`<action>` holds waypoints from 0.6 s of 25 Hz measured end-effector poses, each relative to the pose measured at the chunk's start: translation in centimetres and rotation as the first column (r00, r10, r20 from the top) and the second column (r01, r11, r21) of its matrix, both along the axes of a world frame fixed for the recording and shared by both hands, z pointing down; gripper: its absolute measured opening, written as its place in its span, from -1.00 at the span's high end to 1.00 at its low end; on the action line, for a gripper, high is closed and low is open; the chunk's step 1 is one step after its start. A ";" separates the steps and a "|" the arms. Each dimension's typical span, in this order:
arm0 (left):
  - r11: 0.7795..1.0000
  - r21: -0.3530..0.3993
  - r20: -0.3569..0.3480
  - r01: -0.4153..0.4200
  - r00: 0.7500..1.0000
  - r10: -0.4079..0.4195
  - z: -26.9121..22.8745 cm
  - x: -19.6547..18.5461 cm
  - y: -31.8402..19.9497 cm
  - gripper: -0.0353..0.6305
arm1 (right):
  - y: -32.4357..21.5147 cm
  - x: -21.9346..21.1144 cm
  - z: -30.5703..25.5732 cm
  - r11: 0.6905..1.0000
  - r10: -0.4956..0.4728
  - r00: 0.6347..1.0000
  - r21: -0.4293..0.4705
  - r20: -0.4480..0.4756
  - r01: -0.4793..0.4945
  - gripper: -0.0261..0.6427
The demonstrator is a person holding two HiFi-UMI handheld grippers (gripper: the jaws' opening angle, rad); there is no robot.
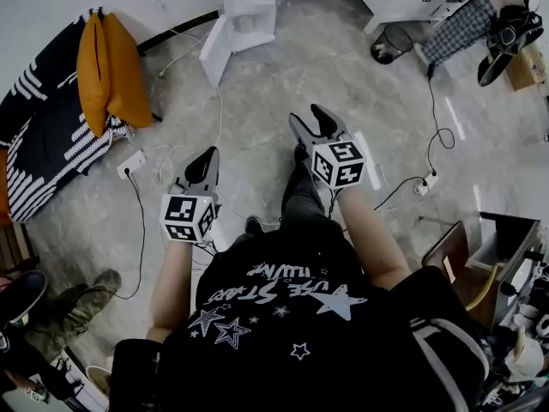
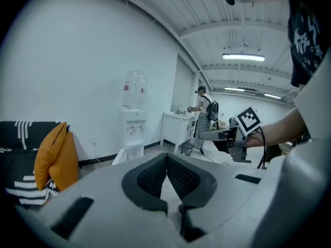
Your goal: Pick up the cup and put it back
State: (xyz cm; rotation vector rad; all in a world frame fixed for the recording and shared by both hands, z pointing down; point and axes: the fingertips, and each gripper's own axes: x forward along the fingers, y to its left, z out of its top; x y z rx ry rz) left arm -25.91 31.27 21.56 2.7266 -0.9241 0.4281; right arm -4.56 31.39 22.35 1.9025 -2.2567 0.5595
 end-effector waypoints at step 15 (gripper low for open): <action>0.986 -0.024 0.114 0.166 0.980 -0.162 2.0 17.8 -19.1 0.87 | -18.4 21.0 5.1 0.987 -0.103 0.994 -0.118 0.043 0.108 0.19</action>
